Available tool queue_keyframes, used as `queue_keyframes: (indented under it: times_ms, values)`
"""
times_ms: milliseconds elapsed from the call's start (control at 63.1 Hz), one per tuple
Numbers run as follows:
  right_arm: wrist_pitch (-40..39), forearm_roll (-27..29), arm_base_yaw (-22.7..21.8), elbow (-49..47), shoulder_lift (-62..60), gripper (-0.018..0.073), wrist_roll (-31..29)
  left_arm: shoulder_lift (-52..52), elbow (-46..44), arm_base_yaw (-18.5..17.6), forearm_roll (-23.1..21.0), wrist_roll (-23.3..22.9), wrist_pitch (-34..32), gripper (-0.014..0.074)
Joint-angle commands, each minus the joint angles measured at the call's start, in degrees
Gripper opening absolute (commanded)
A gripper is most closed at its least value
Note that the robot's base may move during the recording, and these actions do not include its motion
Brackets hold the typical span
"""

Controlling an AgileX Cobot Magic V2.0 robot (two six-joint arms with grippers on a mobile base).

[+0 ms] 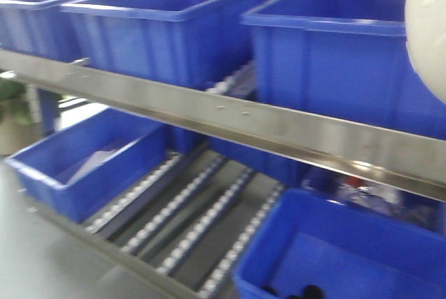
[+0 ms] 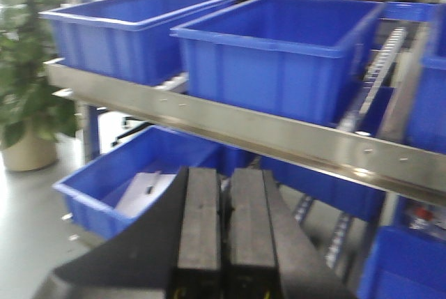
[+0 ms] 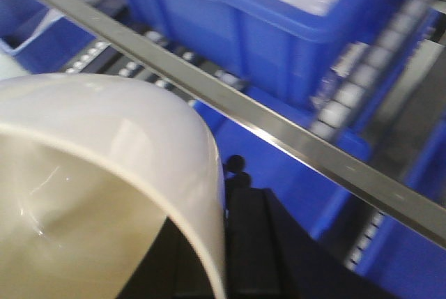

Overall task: Move white bin to right shelf second layer
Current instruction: 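Turn the base to face the roller shelf with blue crates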

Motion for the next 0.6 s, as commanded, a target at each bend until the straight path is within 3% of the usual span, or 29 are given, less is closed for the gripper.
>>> queue_keyframes:
  times_ms: [0, 586]
  values:
    - [-5.34, -0.33, -0.44, -1.67, 0.23, 0.0049, 0.13, -0.18, 2.11, -0.32, -0.06, -0.42, -4.70, 0.0085]
    - [-5.32, -0.33, -0.44, -1.67, 0.12, 0.0049, 0.13, -0.18, 2.11, -0.32, -0.06, -0.42, -4.70, 0.0085]
